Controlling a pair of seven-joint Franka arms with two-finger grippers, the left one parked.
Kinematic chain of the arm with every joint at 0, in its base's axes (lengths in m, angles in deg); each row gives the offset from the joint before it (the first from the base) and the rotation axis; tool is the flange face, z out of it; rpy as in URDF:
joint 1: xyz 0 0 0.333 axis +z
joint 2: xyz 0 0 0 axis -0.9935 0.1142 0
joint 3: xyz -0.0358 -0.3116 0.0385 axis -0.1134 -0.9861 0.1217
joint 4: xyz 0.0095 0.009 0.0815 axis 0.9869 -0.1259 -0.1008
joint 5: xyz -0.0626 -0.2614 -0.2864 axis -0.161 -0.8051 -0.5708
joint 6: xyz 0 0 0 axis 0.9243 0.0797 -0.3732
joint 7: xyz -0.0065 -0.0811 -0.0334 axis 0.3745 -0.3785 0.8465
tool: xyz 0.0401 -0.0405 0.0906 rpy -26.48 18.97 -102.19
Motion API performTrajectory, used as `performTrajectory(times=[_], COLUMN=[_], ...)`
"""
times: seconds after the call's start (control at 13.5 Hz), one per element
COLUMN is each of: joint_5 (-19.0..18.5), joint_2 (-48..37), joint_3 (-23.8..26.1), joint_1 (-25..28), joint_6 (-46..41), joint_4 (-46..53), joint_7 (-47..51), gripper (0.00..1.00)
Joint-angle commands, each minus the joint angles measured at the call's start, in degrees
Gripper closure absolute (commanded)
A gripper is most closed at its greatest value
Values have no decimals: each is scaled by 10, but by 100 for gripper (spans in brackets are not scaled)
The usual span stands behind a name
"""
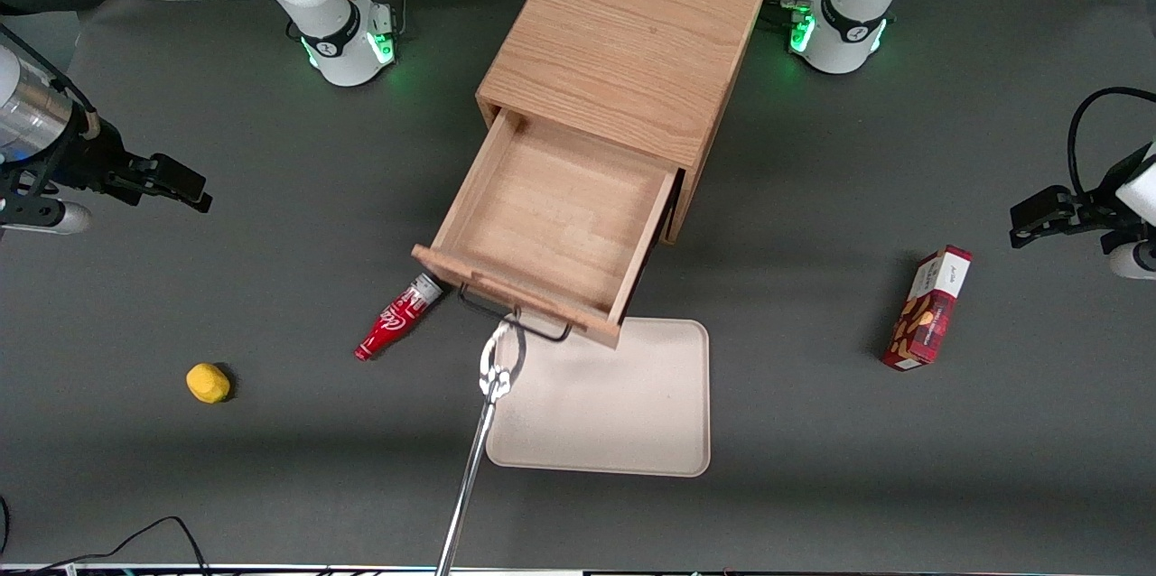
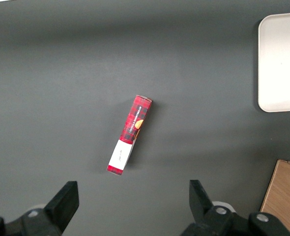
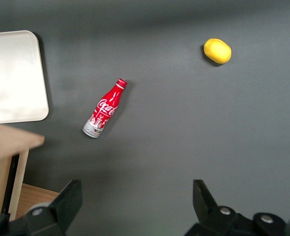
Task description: Open upper drawer
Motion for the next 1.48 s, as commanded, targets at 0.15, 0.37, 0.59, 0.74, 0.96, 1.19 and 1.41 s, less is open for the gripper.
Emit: performTrajectory(times=[0.15, 0.37, 0.59, 0.74, 0.96, 1.19, 1.41], joint_5=[8, 8, 8, 8, 10, 46, 60], joint_2=[-4, -4, -4, -4, -2, 4, 21], joint_3=[-10, -11, -11, -11, -4, 1, 73], joint_1=[4, 1, 3, 4, 13, 39, 41], joint_6=[-8, -8, -7, -5, 3, 16, 16], joint_4=[9, 9, 9, 9, 10, 10, 36], joint_7=[4, 2, 4, 4, 5, -1, 3], gripper=[0, 0, 0, 0, 0, 0, 0])
